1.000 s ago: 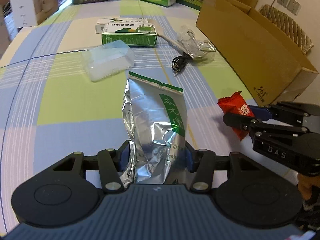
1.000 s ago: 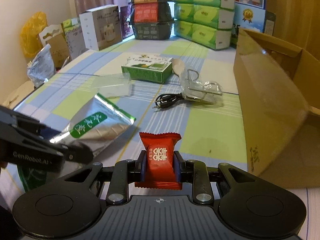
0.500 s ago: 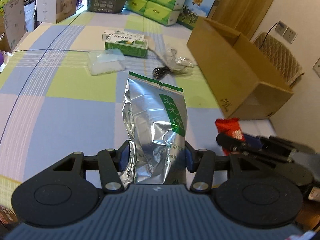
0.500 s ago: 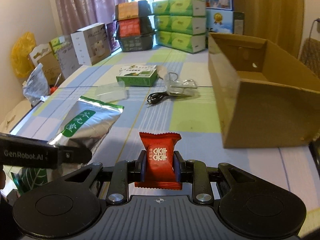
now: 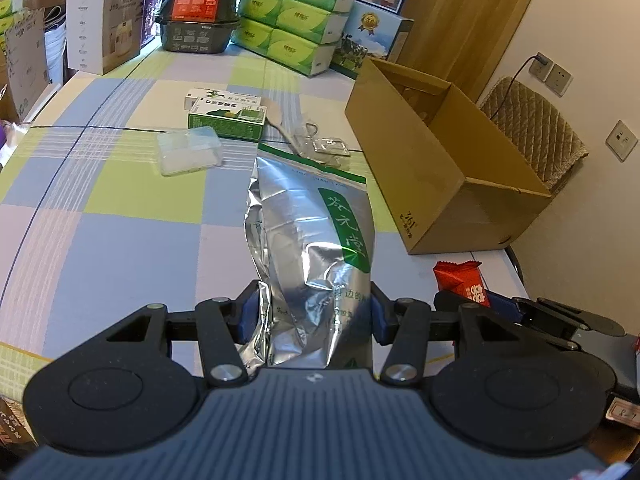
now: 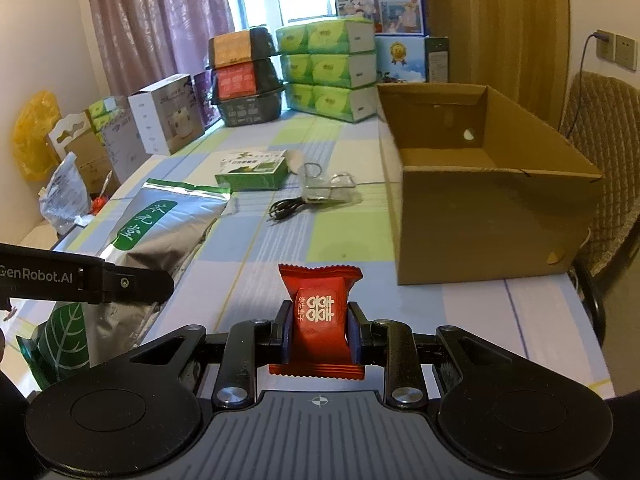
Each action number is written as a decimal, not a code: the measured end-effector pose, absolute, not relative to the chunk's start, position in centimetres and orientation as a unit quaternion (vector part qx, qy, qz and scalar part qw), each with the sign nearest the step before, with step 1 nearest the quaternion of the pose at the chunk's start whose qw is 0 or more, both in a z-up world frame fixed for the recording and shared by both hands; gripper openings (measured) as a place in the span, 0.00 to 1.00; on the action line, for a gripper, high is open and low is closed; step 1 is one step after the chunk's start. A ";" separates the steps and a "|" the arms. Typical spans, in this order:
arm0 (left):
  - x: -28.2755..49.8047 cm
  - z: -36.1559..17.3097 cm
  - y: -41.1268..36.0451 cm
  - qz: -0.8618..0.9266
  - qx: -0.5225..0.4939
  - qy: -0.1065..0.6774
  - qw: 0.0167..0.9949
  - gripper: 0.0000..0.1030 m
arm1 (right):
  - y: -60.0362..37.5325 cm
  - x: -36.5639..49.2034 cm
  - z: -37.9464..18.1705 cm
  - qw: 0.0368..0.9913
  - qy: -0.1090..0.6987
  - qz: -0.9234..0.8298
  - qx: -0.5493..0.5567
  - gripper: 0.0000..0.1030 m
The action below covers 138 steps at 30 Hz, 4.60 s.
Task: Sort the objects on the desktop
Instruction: 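Carry tea bag with left tool while right tool carries candy toward cardboard box, then open left tool over cardboard box while right tool releases candy into it, then move both open tools back over the remaining table items, then grasp clear plastic tray with left tool while right tool grasps black cable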
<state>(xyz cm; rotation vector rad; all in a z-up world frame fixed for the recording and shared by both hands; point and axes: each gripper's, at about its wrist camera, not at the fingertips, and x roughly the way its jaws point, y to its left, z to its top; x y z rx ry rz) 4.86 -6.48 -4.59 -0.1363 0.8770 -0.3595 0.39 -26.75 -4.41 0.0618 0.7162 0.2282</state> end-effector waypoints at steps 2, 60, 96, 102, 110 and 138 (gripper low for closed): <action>4.8 -4.5 -6.7 -0.174 -0.065 0.422 0.887 0.46 | -26.9 0.3 -4.3 0.930 0.348 0.110 0.032 0.23; 23.1 1.5 -27.9 -0.271 -0.060 0.402 0.873 0.52 | -44.6 17.1 3.1 0.951 0.303 -0.019 0.052 0.23; 15.3 2.1 -2.3 -0.093 -0.111 0.367 0.919 0.66 | -32.9 8.9 5.6 0.958 0.258 0.087 0.092 0.80; 13.8 1.9 1.2 -0.068 -0.089 0.363 0.925 0.79 | -28.3 7.8 3.6 0.949 0.280 0.124 0.073 0.86; 13.9 0.8 3.3 -0.066 -0.047 0.369 0.926 0.93 | -25.2 7.2 1.3 0.940 0.303 0.149 0.044 0.89; 23.9 -10.0 3.3 -0.184 0.074 0.378 0.904 0.96 | -19.9 16.1 -8.3 0.914 0.376 0.153 0.017 0.89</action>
